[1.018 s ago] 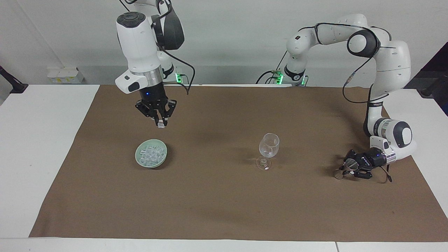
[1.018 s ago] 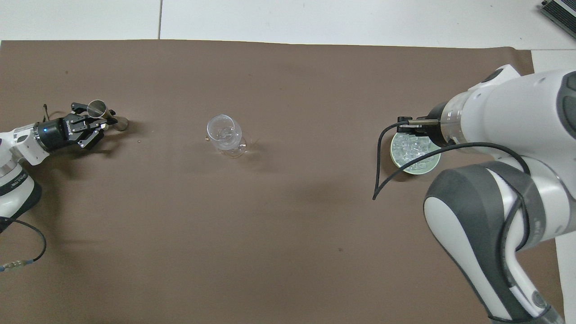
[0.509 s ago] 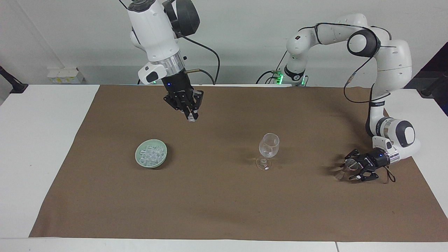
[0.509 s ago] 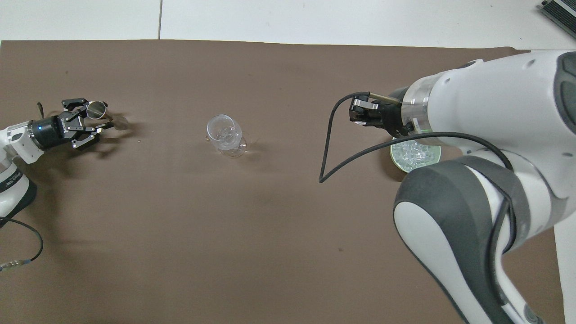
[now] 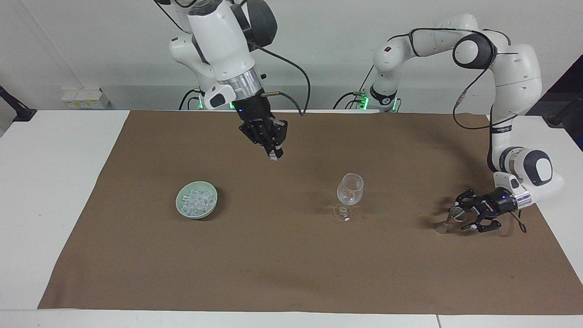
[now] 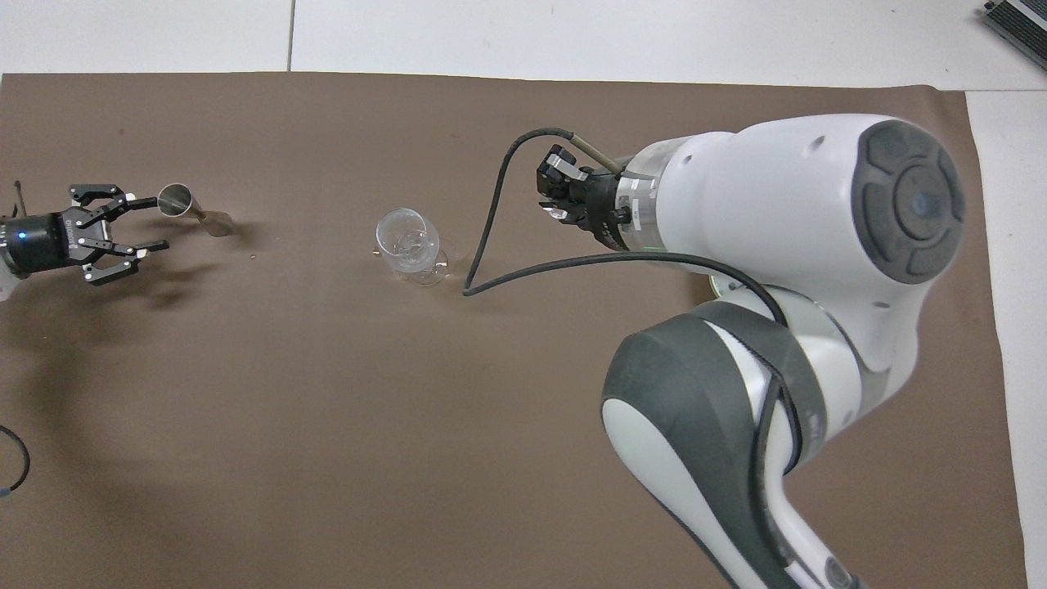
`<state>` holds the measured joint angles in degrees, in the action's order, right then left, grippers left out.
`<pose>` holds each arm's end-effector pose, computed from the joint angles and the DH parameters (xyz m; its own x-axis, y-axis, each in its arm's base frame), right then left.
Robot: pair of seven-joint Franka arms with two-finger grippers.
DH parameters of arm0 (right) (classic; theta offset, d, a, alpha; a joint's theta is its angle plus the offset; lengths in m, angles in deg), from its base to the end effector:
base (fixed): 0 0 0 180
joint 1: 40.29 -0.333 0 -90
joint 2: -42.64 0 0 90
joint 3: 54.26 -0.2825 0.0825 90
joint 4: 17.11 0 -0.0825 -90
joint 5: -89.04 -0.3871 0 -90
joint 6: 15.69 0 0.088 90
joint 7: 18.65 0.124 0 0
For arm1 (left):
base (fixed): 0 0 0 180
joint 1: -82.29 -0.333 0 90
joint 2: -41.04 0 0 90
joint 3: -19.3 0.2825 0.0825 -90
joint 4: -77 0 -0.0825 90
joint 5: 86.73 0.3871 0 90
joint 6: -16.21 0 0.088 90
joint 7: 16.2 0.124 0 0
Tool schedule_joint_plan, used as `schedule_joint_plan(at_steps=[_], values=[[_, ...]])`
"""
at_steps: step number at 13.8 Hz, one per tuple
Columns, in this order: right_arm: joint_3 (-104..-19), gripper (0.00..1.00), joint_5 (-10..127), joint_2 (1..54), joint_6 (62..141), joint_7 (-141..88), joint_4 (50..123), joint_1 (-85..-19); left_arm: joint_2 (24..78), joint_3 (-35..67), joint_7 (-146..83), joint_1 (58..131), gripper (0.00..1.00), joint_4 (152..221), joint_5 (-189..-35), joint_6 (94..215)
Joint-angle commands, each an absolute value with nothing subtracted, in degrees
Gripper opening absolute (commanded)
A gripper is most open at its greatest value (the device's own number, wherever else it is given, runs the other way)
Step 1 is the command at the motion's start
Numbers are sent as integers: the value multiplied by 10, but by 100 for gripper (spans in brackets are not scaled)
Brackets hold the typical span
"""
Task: Pour wine and add ice with both arms
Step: 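Open the left gripper while the right gripper carries ice toward the glass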
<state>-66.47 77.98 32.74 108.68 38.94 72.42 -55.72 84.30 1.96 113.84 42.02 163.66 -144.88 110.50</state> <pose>0.5815 0.3050 0.5435 0.8163 -0.5768 0.0302 -0.4987 -0.7301 -0.4672 0.6264 0.1857 0.2253 0.0181 -0.2768 0.9607 -0.9824 -0.1838 -0.0345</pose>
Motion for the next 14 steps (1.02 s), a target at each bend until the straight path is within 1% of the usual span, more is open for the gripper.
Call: schedule_joint_plan(at_steps=[1,3,5,6,9,12,14], values=[[-674,0,765,298,1112,444,692,-558,767,35,1050,425,67,1653,-1386,1073],[-693,0,767,281,1119,455,684,-562,724,35,954,433,67,1648,-1344,1052],[-695,0,766,281,1113,477,684,-563,678,35,841,462,67,1649,-1318,1052],[-695,0,767,279,1115,483,684,-567,645,36,811,480,67,1656,-1303,1059],[-694,0,772,261,1121,486,668,-583,564,37,643,533,67,1649,-1243,1075],[-695,0,767,259,1123,486,667,-587,514,34,459,584,67,1644,-1205,1074],[-695,0,769,250,1129,491,666,-603,496,38,373,621,67,1644,-1152,1087]])
